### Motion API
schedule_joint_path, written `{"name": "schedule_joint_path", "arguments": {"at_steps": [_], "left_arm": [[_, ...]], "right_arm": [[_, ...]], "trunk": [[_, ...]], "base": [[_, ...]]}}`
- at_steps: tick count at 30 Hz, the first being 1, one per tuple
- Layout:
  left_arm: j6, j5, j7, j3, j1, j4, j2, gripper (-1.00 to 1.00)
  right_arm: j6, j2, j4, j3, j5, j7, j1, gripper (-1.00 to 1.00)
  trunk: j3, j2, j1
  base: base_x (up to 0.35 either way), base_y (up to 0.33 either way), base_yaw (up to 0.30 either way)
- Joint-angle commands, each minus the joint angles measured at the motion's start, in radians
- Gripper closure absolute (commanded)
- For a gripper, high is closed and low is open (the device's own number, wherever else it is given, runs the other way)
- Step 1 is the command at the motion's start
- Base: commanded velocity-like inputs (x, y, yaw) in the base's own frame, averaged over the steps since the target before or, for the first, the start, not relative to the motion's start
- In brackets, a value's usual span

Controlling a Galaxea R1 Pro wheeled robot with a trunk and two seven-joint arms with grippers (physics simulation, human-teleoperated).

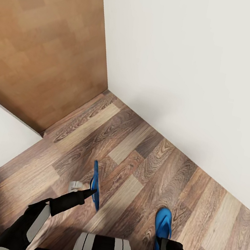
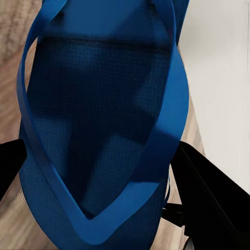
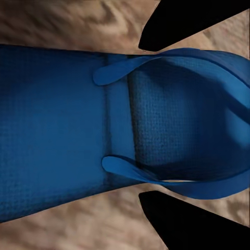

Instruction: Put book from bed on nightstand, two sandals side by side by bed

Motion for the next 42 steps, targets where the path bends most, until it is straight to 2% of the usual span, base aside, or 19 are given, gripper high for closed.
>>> {"name": "schedule_joint_path", "arguments": {"at_steps": [1, 29, 37, 42], "left_arm": [[0.009, 0.003, -0.004, 0.003, 0.0, 0.0, -0.001, 1.0], [0.011, 0.003, -0.005, 0.003, 0.0, -0.006, 0.001, 1.0], [0.011, 0.003, -0.005, 0.003, 0.0, -0.006, 0.001, 1.0], [0.011, 0.003, -0.005, 0.003, 0.0, -0.007, 0.001, 1.0]], "right_arm": [[-0.002, -0.001, -0.001, 0.002, 0.01, -0.003, 0.0, 1.0], [0.006, 0.001, -0.002, 0.007, 0.01, -0.006, 0.001, 1.0], [0.045, 0.001, -0.001, 0.007, 0.01, -0.004, 0.001, 1.0], [0.144, 0.002, 0.039, 0.006, 0.01, -0.004, 0.001, 1.0]], "trunk": [[0.003, 0.0, -0.001], [0.112, 0.007, -0.013], [0.143, 0.008, -0.017], [0.162, 0.01, -0.019]], "base": [[0.0, 0.0, 0.0], [0.0, 0.0, 0.0], [0.0, 0.0, 0.0], [0.0, 0.0, 0.0]]}}
